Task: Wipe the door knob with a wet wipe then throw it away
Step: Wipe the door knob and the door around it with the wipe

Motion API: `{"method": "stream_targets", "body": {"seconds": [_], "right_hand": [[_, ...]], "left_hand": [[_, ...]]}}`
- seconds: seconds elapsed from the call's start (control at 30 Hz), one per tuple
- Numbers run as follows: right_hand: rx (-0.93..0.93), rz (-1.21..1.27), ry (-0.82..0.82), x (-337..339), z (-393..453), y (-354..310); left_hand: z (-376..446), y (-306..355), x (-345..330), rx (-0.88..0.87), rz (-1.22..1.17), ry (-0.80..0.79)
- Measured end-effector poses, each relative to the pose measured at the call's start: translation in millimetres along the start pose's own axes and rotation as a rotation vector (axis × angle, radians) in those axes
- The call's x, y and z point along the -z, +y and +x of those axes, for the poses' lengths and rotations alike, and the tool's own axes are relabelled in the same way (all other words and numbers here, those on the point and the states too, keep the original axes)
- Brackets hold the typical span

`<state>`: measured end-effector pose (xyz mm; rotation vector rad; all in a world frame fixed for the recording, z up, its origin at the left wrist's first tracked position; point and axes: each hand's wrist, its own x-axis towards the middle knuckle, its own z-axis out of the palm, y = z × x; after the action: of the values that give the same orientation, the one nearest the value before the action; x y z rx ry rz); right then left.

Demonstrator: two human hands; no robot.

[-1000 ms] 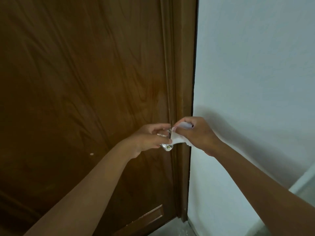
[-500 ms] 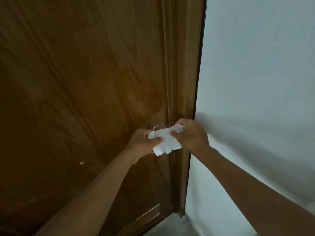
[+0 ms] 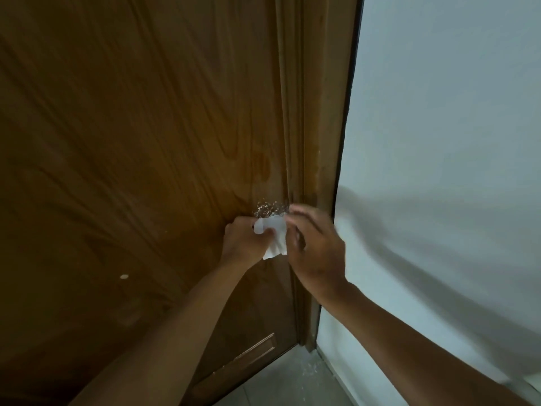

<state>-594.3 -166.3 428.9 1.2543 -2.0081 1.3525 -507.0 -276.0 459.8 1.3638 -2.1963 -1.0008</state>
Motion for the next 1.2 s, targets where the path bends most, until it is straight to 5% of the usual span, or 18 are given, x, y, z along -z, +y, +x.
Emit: {"method": "stream_targets", "body": {"seconds": [0.2,0.37,0.5,0.6,0.73,0.9,0.97,1.07,1.13,1.2], "right_hand": [[-0.221,0.125,-0.372,-24.7,-19.6,11.7],[-0.518,0.271,-0.303,-36.6,-21.1,10.7],[-0.459,0.279,-0.247,-50.5,-30.7,2.6],[-0.437,0.298,-0.226,-52.4,-35.7,0.1],[-0.722,0.431,-0.137,-55.4,-27.7,-3.4],[-0.473,0.360,-0.133,-59.3,-37.0,-2.4],[-0.725,0.471,-0.113,-59.0,-29.5,-2.2],[-1.357,0.885,-0.127,-59.3,-7.1,-1.5],[-1.364,0.851,-0.108,-58.2,-2.5,-7.3],[-1.157,0.705,-0.034,-53.0,-6.5,-18.3]], "left_hand": [[-8.3,5.7,6.9,-0.192,0.205,0.022],[-9.2,-3.2,19.1,-0.692,0.681,0.197],[-4.2,-20.5,34.9,-1.136,0.922,0.359],[3.2,-32.3,51.2,-1.119,1.107,0.424],[14.4,-47.8,67.1,-1.075,1.267,0.424],[25.0,-51.8,68.8,-1.136,1.319,0.486],[26.7,-50.9,67.9,-1.154,1.319,0.503],[27.8,-49.2,67.2,-1.182,1.297,0.522],[27.4,-48.4,67.1,-1.192,1.282,0.528],[26.7,-47.4,67.3,-1.192,1.279,0.532]]}}
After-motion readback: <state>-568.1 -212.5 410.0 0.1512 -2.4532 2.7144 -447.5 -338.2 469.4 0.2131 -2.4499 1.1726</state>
